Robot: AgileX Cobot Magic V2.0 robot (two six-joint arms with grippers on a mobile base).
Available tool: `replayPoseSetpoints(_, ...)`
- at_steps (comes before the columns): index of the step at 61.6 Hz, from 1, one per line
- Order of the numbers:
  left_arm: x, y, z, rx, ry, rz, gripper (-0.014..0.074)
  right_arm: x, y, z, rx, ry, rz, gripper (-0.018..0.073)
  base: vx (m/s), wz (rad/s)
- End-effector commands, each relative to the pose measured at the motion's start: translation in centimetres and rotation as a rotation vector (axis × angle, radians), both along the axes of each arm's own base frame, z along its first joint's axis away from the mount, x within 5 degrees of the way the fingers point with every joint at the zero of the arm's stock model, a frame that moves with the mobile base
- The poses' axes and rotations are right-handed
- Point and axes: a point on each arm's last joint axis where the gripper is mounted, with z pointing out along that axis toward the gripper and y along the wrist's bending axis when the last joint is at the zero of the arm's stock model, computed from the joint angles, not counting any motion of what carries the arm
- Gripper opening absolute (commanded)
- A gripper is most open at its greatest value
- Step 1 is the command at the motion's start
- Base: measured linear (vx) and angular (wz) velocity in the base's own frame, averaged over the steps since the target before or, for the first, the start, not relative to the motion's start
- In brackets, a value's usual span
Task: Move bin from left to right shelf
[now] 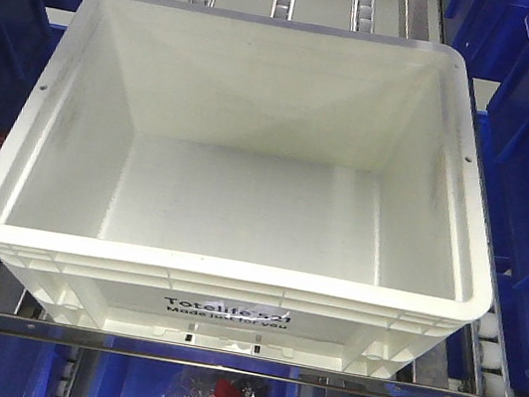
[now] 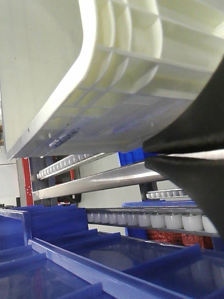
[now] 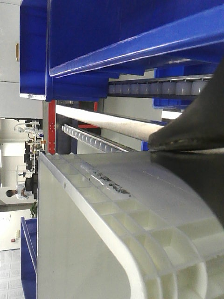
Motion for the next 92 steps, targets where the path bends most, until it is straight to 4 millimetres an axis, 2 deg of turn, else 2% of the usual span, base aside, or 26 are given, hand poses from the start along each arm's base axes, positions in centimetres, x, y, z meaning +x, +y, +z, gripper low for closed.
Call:
replayPoseSetpoints(1,-0.1,0.0,1.4,-0.024,-0.105,-0.001,-0.0008,0.0,-0.1,0.2,0.008,-0.063,-0.011,-0.0007,0.0,0.0)
replayPoseSetpoints(11,-0.2,0.1,2.3,-0.041,-0.177,0.004,-0.0008,0.0,-0.1,0.7,0.02,-0.122,-0.016,-0.0007,0.0,0.0)
replayPoseSetpoints(31,-1.2,0.6,5.7,-0.134,-0.557,0.032,-0.0008,-1.0,-0.7,3.9,0.168,-0.463,-0.039,-0.0007,0.0,0.0)
replayPoseSetpoints(37,-1.7,0.8,6.7,-0.16,-0.667,0.039,-0.0008,-1.1,-0.7,4.9,0.194,-0.436,-0.024,-0.0007,0.0,0.0)
replayPoseSetpoints(40,-1.9,0.8,7.4,-0.184,-0.665,0.035,-0.0008,-1.2,-0.6,5.7,0.183,-0.382,-0.015,-0.0007,0.0,0.0)
replayPoseSetpoints(45,-2.1,0.7,8.8,-0.196,-0.576,0.016,-0.0008,-1.5,-0.4,7.6,0.146,-0.265,0.002,-0.0007,0.0,0.0)
replayPoseSetpoints(52,-2.4,0.5,11.7,-0.146,-0.304,-0.015,-0.0008,-2.0,-0.2,11.1,0.086,-0.077,0.024,-0.0007,0.0,0.0)
replayPoseSetpoints(58,-2.2,0.1,14.5,-0.09,-0.062,-0.034,-0.0008,-1.4,0.1,13.8,0.048,0.107,0.041,-0.0007,0.0,0.0)
replayPoseSetpoints(63,-0.9,-0.3,16.6,-0.065,0.122,-0.042,-0.0008,0.0,0.6,15.7,0.038,0.275,0.056,-0.0007,0.0,0.0)
replayPoseSetpoints(68,1.2,-0.9,19.2,-0.089,0.263,-0.047,-0.0008,1.9,1.3,17.4,0.03,0.44,0.084,-0.0007,0.0,0.0)
replayPoseSetpoints(71,2.9,-1.3,20.1,-0.079,0.345,-0.052,-0.0008,3.3,1.8,18.3,0.022,0.522,0.098,-0.0007,0.0,0.0)
replayPoseSetpoints(76,5.2,-2.1,20.9,-0.088,0.446,-0.07,-0.0008,5.3,2.3,19.2,0.012,0.601,0.107,-0.0007,0.0,0.0)
replayPoseSetpoints(82,7.6,-3.0,20.8,-0.11,0.554,-0.095,-0.0008,7.3,2.8,19.7,0.017,0.639,0.113,-0.0007,0.0,0.0)
replayPoseSetpoints(92,9.9,-3.7,19.8,-0.125,0.632,-0.105,-0.0008,9.1,3.1,19.1,0.013,0.681,0.107,-0.0007,0.0,0.0)
